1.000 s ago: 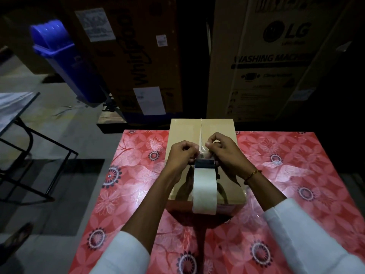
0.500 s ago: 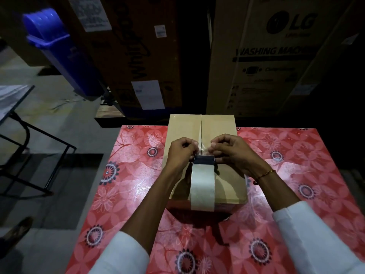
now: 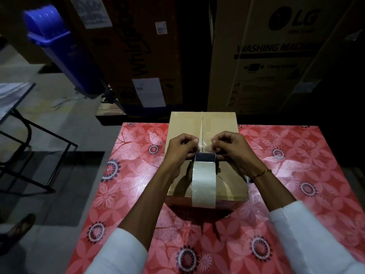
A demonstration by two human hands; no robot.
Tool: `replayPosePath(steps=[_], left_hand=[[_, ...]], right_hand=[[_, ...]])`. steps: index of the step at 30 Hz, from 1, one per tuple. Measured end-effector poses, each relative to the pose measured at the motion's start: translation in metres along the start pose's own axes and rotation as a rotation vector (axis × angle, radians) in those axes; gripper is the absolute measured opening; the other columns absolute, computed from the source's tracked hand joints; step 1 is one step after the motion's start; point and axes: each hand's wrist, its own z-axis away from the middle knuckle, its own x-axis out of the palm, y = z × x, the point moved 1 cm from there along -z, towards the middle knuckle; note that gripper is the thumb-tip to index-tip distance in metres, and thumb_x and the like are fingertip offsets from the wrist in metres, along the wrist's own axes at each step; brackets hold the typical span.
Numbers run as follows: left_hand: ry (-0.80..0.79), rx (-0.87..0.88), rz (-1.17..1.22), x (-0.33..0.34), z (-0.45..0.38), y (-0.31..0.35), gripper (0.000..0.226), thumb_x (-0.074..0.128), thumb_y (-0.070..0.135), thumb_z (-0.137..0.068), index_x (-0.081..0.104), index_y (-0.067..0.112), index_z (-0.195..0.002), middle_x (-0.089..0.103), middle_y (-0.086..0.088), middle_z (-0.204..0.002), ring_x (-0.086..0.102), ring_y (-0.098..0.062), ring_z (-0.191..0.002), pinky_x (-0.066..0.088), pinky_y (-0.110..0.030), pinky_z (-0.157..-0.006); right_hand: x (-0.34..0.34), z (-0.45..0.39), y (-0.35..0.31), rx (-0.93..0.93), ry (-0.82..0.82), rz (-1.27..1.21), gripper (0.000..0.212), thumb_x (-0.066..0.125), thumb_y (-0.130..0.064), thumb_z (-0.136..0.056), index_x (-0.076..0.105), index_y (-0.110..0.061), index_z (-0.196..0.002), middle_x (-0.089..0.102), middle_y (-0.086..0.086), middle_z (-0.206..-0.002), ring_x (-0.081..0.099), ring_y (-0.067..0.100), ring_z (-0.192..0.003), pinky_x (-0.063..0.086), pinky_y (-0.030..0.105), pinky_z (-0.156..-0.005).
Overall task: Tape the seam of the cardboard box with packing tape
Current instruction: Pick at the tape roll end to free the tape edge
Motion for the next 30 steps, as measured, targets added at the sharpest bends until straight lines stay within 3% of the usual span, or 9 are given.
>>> replayPosePath(steps=[5, 10, 15, 21, 25, 30], left_hand=[[0.009, -0.002, 0.001, 0.001, 0.0, 0.0, 0.01, 0.061, 0.007, -0.096, 0.067, 0.002, -0.103, 0.066, -0.01, -0.086, 0.065, -0.013, -0.073, 0.052, -0.018, -0.059], [0.007, -0.01, 0.014, 0.003, -0.002, 0.0, 0.009, 0.06, 0.004, -0.096, 0.066, 0.001, -0.102, 0.063, -0.008, -0.079, 0.06, -0.001, -0.056, 0.049, -0.015, -0.054], [0.002, -0.006, 0.017, 0.002, -0.002, -0.001, 0.011, 0.061, 0.005, -0.095, 0.066, -0.001, -0.104, 0.064, -0.011, -0.083, 0.062, -0.011, -0.068, 0.05, -0.015, -0.056], [-0.038, 0.003, 0.001, -0.002, -0.003, -0.002, 0.014, 0.062, 0.008, -0.096, 0.067, 0.0, -0.106, 0.067, -0.012, -0.089, 0.067, -0.017, -0.079, 0.056, -0.022, -0.066], [-0.114, -0.04, 0.036, -0.008, -0.008, -0.002, 0.008, 0.067, 0.011, -0.094, 0.072, 0.006, -0.098, 0.07, -0.012, -0.088, 0.069, -0.025, -0.087, 0.057, -0.033, -0.077], [-0.2, -0.058, 0.048, -0.012, -0.011, 0.004, 0.012, 0.068, 0.011, -0.093, 0.072, 0.004, -0.102, 0.072, -0.014, -0.093, 0.07, -0.027, -0.093, 0.06, -0.042, -0.087]], right_hand=[[0.0, 0.0, 0.001, 0.011, 0.0, -0.043, 0.015, 0.058, -0.004, -0.098, 0.067, 0.0, -0.109, 0.069, 0.01, -0.082, 0.064, 0.015, -0.069, 0.055, 0.026, -0.057], [0.001, 0.0, 0.001, -0.016, -0.008, -0.01, 0.019, 0.063, -0.007, -0.096, 0.066, 0.004, -0.111, 0.065, 0.01, -0.085, 0.066, 0.012, -0.068, 0.056, 0.028, -0.059], [0.003, -0.001, 0.004, -0.05, 0.012, 0.011, 0.013, 0.06, -0.003, -0.096, 0.067, 0.003, -0.106, 0.067, 0.022, -0.092, 0.068, 0.024, -0.081, 0.058, 0.033, -0.067], [0.003, -0.001, 0.009, -0.093, 0.045, 0.006, 0.01, 0.061, -0.004, -0.096, 0.069, -0.002, -0.101, 0.066, 0.02, -0.091, 0.065, 0.031, -0.084, 0.057, 0.046, -0.074], [0.006, 0.004, 0.009, -0.144, 0.066, -0.032, 0.01, 0.06, -0.001, -0.096, 0.067, 0.0, -0.103, 0.064, 0.022, -0.092, 0.062, 0.029, -0.08, 0.052, 0.036, -0.062], [0.007, 0.005, 0.013, -0.185, 0.069, -0.017, 0.012, 0.056, 0.002, -0.095, 0.066, -0.004, -0.099, 0.064, 0.02, -0.091, 0.062, 0.028, -0.082, 0.053, 0.035, -0.063]])
